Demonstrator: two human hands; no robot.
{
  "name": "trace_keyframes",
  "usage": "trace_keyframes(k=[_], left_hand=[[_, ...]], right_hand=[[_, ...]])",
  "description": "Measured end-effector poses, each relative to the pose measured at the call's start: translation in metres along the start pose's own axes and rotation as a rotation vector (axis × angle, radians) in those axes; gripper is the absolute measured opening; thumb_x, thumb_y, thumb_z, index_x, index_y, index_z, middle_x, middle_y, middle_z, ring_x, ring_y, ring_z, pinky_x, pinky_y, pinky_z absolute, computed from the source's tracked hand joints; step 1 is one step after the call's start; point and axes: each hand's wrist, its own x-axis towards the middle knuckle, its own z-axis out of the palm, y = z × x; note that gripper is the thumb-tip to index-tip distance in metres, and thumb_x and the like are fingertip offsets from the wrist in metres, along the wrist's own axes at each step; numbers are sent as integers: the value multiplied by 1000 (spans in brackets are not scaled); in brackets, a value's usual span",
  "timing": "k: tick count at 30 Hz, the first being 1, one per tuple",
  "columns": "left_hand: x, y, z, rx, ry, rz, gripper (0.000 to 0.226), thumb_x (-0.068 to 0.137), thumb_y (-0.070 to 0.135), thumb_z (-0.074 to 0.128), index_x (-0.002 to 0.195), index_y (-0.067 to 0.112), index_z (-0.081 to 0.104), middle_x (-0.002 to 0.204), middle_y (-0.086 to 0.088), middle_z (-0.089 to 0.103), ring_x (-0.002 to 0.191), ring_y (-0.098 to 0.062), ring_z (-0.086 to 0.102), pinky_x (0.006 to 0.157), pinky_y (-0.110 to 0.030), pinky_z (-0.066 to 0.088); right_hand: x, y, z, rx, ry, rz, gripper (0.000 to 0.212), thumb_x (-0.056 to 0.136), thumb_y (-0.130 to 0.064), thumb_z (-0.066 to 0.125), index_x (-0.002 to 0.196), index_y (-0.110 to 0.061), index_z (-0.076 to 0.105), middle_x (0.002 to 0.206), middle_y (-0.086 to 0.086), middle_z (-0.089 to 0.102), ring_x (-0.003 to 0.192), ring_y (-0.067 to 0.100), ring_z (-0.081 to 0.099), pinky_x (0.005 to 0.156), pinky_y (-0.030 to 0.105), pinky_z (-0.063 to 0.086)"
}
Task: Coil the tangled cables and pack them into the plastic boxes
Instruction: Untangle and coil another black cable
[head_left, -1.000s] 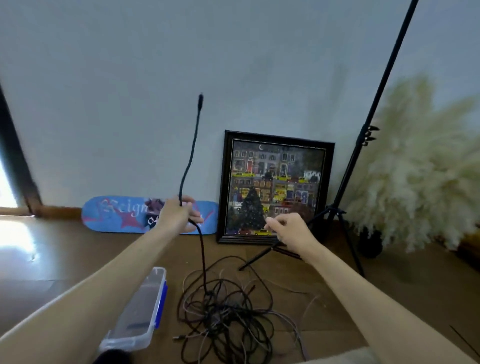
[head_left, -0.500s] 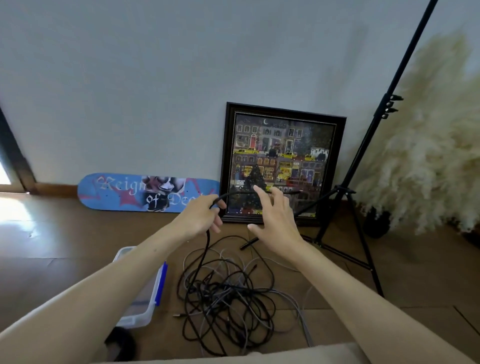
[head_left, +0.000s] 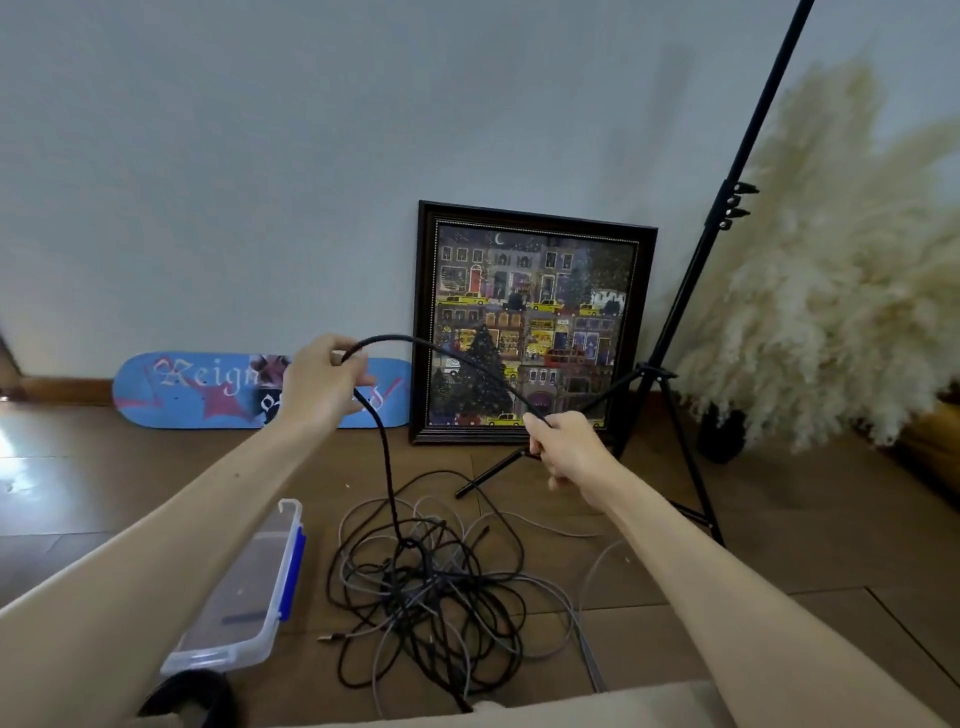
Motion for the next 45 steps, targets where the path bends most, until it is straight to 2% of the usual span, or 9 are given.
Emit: trace_keyframes(k=[4, 10, 17, 22, 26, 32, 36, 41, 45], left_hand=[[-4, 0, 16, 107, -142, 18, 35, 93, 6, 52, 128, 8, 47, 110, -11, 54, 86, -20, 56, 88, -39, 50], [-11, -2, 41, 211, -281, 144, 62, 91, 1, 54, 145, 17, 30, 145, -8, 37, 134, -21, 36, 98, -24, 28], [-19, -2, 63, 205, -531, 334, 64, 87, -14, 50, 142, 17, 37, 134, -5, 45, 128, -14, 40, 106, -24, 32], [-22, -17, 67, 256, -636, 270, 51, 79, 35, 67, 126, 21, 53, 118, 0, 62, 110, -13, 58, 102, -36, 43], [-24, -36, 71, 567, -636, 248, 13, 96, 18, 50, 109, 17, 55, 102, -2, 61, 98, -21, 58, 85, -29, 41], [-43, -19, 78, 635, -643, 373, 17, 102, 20, 32, 106, 22, 49, 83, -2, 62, 79, -21, 58, 76, -34, 45], [-60, -5, 85, 770, -701, 433, 14, 101, 21, 33, 101, 19, 47, 99, -12, 62, 94, -31, 58, 76, -35, 40], [-65, -12, 102, 703, -724, 297, 30, 99, 8, 34, 119, -2, 54, 124, -19, 53, 113, -32, 48, 80, -23, 34], [-65, -9, 96, 481, -815, 293, 23, 100, 12, 37, 88, 16, 57, 66, -2, 53, 56, -15, 51, 48, -12, 34]], right_hand=[[-15, -15, -1, 319, -413, 85, 43, 103, -33, 41, 65, -14, 45, 42, -5, 24, 37, 10, 18, 40, 21, 23], [-33, -29, 4, 467, -767, 113, 47, 99, -46, 40, 75, -12, 60, 39, -8, 22, 33, 5, 17, 35, 17, 23], [-52, -43, 4, 649, -1060, -3, 36, 93, -30, 45, 76, -14, 73, 30, -13, 27, 26, -1, 25, 33, 13, 27], [-51, -47, -3, 1067, -794, -114, 42, 89, -24, 41, 72, -7, 75, 29, -7, 32, 27, 3, 29, 38, 18, 40], [-46, -45, -18, 1293, -587, -163, 38, 89, -20, 41, 106, -6, 72, 45, -2, 43, 40, 7, 42, 47, 22, 50], [-41, -40, -16, 1326, -496, -200, 55, 86, -9, 44, 139, -25, 47, 90, 15, 69, 69, 18, 66, 70, 32, 59], [-45, -42, -12, 1283, -581, -216, 69, 81, 5, 42, 142, -26, 43, 95, 19, 68, 74, 22, 67, 75, 35, 59], [-50, -46, -1, 963, -486, -230, 64, 80, 22, 25, 124, -11, 59, 81, 17, 66, 65, 17, 63, 60, 27, 58], [-43, -47, 1, 930, -299, -162, 47, 92, 12, 28, 114, -9, 64, 68, 9, 59, 42, 8, 39, 34, 17, 27]])
